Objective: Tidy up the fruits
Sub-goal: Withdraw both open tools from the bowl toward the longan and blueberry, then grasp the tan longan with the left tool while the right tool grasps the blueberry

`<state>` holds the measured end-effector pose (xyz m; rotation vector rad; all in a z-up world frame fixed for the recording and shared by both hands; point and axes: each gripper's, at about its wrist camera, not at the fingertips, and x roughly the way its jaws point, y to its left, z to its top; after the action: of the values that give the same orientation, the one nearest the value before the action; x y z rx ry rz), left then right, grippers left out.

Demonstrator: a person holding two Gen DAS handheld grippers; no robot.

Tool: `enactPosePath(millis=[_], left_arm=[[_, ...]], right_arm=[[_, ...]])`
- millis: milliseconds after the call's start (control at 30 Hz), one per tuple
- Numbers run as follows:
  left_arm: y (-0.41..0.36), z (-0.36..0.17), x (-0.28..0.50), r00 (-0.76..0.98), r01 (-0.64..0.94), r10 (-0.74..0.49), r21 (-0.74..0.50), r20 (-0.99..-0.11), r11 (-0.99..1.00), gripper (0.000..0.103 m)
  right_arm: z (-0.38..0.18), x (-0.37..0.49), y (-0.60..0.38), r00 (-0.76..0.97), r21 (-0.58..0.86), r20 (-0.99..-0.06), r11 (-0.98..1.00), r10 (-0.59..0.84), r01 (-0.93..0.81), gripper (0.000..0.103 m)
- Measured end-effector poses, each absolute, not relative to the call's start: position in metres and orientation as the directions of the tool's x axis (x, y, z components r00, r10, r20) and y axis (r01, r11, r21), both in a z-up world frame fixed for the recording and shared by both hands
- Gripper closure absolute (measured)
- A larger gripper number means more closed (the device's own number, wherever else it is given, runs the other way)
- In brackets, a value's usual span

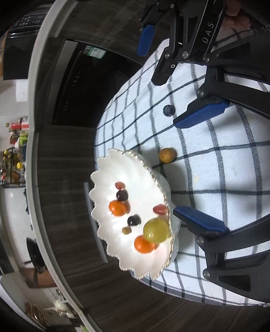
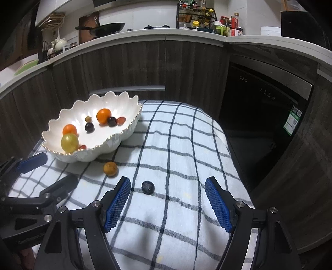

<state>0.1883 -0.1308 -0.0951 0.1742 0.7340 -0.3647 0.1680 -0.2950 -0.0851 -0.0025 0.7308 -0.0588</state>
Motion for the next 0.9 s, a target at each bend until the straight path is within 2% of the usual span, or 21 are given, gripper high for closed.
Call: enactPosePath(millis=[433,633,800,900], left_arm=[[-0.147,-0.129,0.216,0.624,0.442,-0.287,0.025,-0.726,0.897,0.044],[-0.156,-0.139,0.224,0.607,0.471,-0.294,0.037,-0.738,0.881,0.046],[-0.164,-0.146,0.232,0.589,0.502,-0.3,0.049,-0.751,0.864,0.054],[-0.165,-0.147,0.238,0.581,0.508,-0.297,0.052,-0.757,0.86,0.055]], right_arm=[[-0.106,0.185,-0.292,0.731,-0.042,-0.682,0.999,-0.03,0.002,0.029],[-0.113,0.194,-0.291,0.714,-0.043,-0.7,0.998,0.008,-0.053,0.042],[-0.122,0.205,-0.287,0.682,-0.029,-0.729,0.992,0.064,-0.124,0.05],[-0.129,0.212,-0.285,0.651,-0.013,-0.754,0.988,0.091,-0.153,0.054]])
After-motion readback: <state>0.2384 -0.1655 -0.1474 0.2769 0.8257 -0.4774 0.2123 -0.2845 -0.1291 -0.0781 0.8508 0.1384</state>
